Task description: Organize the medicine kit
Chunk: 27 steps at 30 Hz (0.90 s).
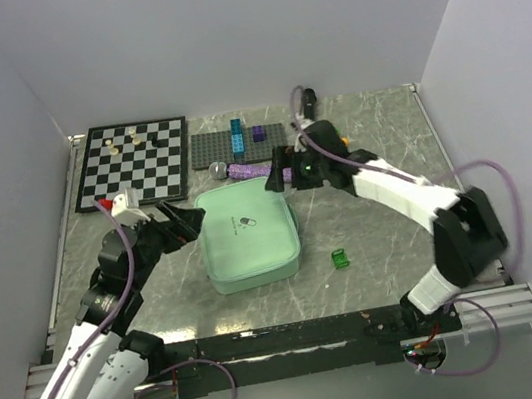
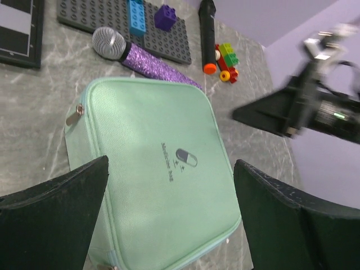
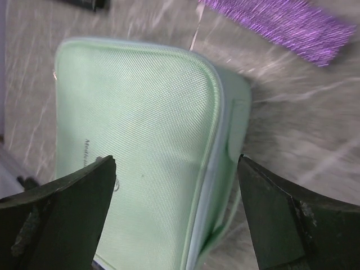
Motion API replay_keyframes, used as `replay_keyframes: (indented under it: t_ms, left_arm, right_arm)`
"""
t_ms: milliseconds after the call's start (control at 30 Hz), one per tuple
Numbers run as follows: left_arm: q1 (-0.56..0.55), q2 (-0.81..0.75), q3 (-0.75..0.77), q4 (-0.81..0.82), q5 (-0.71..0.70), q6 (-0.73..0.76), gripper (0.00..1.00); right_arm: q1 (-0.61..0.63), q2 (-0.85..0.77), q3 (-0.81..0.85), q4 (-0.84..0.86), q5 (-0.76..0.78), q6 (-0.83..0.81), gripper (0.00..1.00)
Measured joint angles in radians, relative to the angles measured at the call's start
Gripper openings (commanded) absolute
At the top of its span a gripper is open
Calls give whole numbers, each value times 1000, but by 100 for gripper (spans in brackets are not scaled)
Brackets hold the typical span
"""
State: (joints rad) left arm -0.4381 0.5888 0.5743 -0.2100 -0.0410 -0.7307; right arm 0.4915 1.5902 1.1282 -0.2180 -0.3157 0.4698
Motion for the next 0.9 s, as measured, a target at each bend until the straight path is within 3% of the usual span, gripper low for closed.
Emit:
replay_keyframes:
  t_ms: [233, 400, 567, 733, 900]
  left_arm:
    - [28, 200, 92, 64, -16, -1, 96]
    - [98, 432, 170, 141, 23, -14, 97]
    - [181, 629, 243, 215, 117, -8, 98]
    - [223, 816, 385, 240, 210, 33, 96]
    - [235, 943, 461, 282, 291, 48, 80]
  right_arm:
    - [33, -410, -77, -60, 192, -26, 89]
    - [145, -618, -327, -41, 114, 5, 90]
    - [196, -703, -587, -50, 39, 78, 90]
    - [274, -792, -684, -41, -5, 98, 75]
    - [328, -758, -686, 35, -16, 87, 59]
